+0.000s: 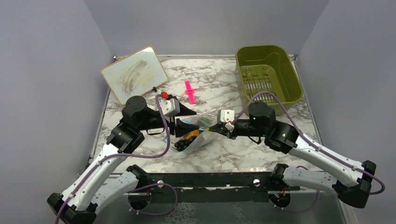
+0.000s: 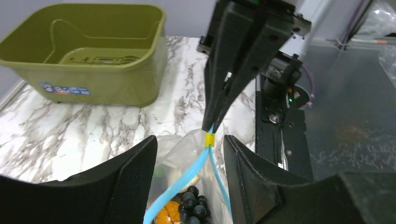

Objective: Place the food in the zip-top bag and seal the zipper
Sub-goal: Zip the zipper food storage bag at the center of the board.

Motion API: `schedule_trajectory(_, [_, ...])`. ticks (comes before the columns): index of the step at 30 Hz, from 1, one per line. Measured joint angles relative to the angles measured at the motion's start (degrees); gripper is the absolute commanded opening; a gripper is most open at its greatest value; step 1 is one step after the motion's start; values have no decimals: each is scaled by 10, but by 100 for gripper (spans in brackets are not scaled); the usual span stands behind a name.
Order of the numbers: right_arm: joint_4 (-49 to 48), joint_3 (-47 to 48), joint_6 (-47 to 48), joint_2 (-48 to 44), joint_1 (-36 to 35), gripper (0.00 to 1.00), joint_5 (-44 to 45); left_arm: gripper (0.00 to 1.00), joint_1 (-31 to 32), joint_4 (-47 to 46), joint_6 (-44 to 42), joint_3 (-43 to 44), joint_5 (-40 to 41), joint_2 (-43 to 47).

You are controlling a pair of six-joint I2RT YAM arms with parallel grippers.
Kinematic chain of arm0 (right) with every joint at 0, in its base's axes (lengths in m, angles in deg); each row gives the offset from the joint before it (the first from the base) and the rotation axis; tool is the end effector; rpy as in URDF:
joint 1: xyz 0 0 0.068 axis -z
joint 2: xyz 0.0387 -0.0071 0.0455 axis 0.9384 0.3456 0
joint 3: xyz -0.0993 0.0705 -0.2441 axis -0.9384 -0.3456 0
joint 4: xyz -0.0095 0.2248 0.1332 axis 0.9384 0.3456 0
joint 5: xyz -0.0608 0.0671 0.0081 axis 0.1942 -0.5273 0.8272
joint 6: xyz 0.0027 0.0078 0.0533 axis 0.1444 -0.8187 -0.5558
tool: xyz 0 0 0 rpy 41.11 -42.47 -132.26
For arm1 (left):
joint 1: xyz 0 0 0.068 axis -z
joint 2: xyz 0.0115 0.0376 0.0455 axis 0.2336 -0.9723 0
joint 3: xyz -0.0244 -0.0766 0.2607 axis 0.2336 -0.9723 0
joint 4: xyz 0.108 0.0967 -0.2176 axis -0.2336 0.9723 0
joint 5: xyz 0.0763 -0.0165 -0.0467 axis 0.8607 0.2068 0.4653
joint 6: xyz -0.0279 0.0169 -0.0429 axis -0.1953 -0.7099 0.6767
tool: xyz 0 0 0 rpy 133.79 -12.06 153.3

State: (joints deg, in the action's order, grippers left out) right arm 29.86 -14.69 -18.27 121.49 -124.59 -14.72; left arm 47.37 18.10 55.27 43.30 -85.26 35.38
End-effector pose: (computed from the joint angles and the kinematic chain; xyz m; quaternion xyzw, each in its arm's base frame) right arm 0.1104 0.1808 0.3420 -0.5948 0.5524 0.3115 0.4940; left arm 0.1293 -0.1171 0.3815 0.4506 0.5544 -0.4488 0.5368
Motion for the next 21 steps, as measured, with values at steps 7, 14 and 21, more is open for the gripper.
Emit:
schedule_trajectory(7, [11, 24, -60, 20, 0, 1, -3, 56, 0, -1, -34, -21, -65, -14])
schedule_trajectory(14, [9, 24, -98, 38, 0, 1, -3, 56, 5, -1, -57, -48, -78, -26])
schedule_trajectory(21, [0, 24, -125, 41, 0, 1, -2, 54, 17, -7, -68, -66, -83, -41])
